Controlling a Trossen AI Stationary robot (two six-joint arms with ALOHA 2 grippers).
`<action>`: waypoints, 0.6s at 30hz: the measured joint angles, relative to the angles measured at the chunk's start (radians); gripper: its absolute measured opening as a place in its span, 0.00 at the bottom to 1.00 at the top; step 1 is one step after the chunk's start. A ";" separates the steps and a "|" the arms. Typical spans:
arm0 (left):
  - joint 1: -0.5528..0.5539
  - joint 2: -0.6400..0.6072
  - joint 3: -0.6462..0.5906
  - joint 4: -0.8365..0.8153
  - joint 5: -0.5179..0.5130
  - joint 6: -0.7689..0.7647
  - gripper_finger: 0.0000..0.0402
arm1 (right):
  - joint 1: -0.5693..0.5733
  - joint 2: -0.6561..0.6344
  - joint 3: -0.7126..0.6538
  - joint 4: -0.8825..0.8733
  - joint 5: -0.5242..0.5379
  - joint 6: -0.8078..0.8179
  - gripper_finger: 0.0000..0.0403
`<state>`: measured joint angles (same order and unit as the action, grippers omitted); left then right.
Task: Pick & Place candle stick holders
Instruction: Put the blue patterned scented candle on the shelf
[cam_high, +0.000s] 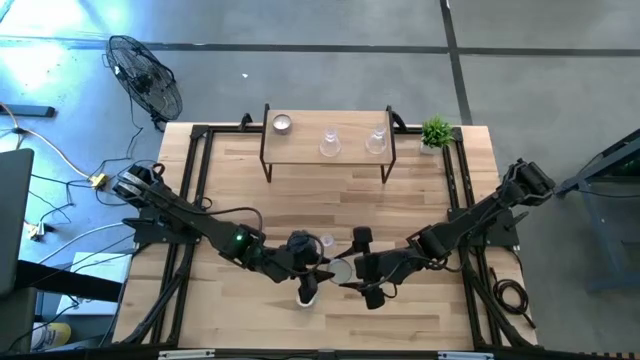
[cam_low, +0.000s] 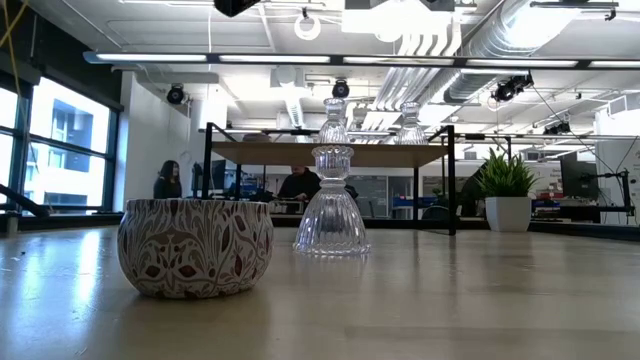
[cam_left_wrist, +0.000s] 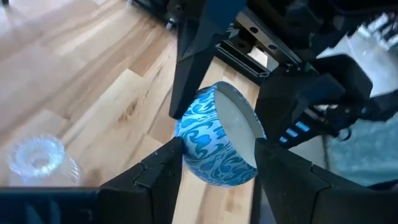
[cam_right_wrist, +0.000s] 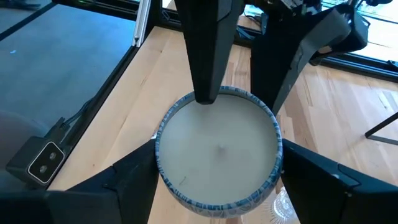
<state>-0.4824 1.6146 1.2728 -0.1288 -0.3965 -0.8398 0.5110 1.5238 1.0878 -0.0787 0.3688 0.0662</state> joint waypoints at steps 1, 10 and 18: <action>0.004 0.000 0.000 0.003 0.002 -0.023 0.49 | 0.000 0.000 0.000 0.000 -0.001 0.000 0.70; 0.083 0.008 0.000 0.020 0.211 -0.135 0.49 | 0.001 0.000 -0.001 -0.007 -0.008 0.000 0.70; 0.097 0.008 0.000 0.021 0.257 -0.136 0.49 | 0.001 0.000 -0.002 -0.004 -0.008 -0.004 0.70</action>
<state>-0.3851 1.6222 1.2728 -0.1074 -0.1395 -0.9760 0.5117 1.5242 1.0855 -0.0826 0.3613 0.0624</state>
